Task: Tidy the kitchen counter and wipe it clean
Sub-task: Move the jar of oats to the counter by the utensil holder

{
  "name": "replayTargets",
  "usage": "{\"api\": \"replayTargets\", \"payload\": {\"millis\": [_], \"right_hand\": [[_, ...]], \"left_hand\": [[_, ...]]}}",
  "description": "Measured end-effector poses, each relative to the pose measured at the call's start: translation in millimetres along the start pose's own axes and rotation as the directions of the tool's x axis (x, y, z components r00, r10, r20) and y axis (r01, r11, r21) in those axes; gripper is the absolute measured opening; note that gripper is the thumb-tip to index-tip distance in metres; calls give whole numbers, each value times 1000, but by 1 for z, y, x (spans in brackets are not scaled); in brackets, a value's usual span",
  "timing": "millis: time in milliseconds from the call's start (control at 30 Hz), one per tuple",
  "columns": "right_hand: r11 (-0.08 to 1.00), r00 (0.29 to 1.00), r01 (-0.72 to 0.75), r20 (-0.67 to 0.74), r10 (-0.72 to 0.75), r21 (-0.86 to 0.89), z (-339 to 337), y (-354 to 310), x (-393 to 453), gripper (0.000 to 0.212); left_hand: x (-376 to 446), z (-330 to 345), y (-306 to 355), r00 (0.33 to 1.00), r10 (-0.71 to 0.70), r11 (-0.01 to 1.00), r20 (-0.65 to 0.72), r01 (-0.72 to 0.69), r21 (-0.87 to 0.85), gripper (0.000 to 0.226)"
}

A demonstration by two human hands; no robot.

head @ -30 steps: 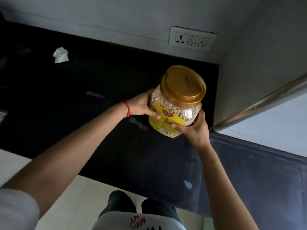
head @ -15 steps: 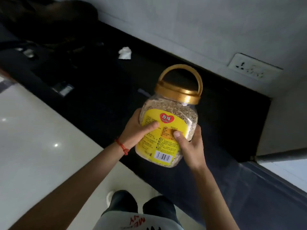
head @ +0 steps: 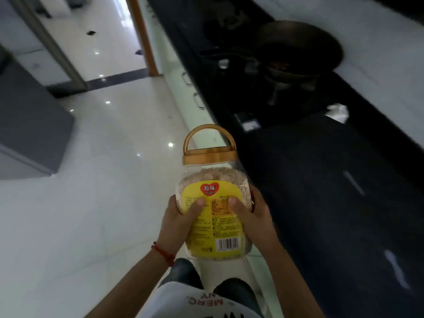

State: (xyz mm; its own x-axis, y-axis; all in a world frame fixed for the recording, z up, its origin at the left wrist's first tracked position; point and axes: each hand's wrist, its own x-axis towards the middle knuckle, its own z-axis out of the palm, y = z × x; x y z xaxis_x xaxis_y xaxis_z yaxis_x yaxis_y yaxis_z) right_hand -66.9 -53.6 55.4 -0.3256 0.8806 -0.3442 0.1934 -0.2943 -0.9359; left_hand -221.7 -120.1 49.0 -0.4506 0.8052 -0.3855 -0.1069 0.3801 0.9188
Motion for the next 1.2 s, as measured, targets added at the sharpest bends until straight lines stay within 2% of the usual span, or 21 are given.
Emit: {"api": "replayTargets", "payload": {"millis": [133,167,267,367,400,533,633,733,933,1000,1100,1200], "right_hand": [[999,988,-3,152,9,-40,78,-9,34,42],[999,982,-2,189,11,-51,94,-12,42,41],[995,957,12,289,17,-99,129,-24,66,35],[990,929,29,369,25,-140,157,-34,98,32],[989,921,34,388,26,-146,166,-38,111,33],[984,903,70,430,6,-162,197,-57,167,45],[981,882,91,471,-1,-169,221,-77,221,52],[975,840,118,543,2,-186,247,-106,277,66],[955,741,205,672,-10,-212,307,-166,376,42],[950,716,215,698,2,-224,330,-176,400,41],[953,693,193,720,37,-235,367,-181,435,58],[950,709,178,702,57,-258,409,-189,476,93]], "left_hand": [[24,-74,2,991,-42,999,-126,40,-19,72],[30,-89,2,987,-43,999,-156,39,-33,73],[46,-122,2,977,-47,997,-209,34,-68,95],[69,-144,8,965,-61,992,-255,31,-121,69],[81,-151,11,958,-74,990,-276,37,-136,67],[132,-172,25,943,-85,986,-322,33,-165,78],[179,-188,46,931,-78,983,-356,13,-182,73],[224,-204,69,907,-90,974,-411,-5,-226,78],[301,-238,113,847,-117,952,-518,-53,-302,51],[322,-255,119,826,-129,945,-549,-65,-320,49],[359,-284,123,815,-168,935,-554,-46,-351,51],[407,-321,133,817,-174,943,-550,-24,-333,65]]}}
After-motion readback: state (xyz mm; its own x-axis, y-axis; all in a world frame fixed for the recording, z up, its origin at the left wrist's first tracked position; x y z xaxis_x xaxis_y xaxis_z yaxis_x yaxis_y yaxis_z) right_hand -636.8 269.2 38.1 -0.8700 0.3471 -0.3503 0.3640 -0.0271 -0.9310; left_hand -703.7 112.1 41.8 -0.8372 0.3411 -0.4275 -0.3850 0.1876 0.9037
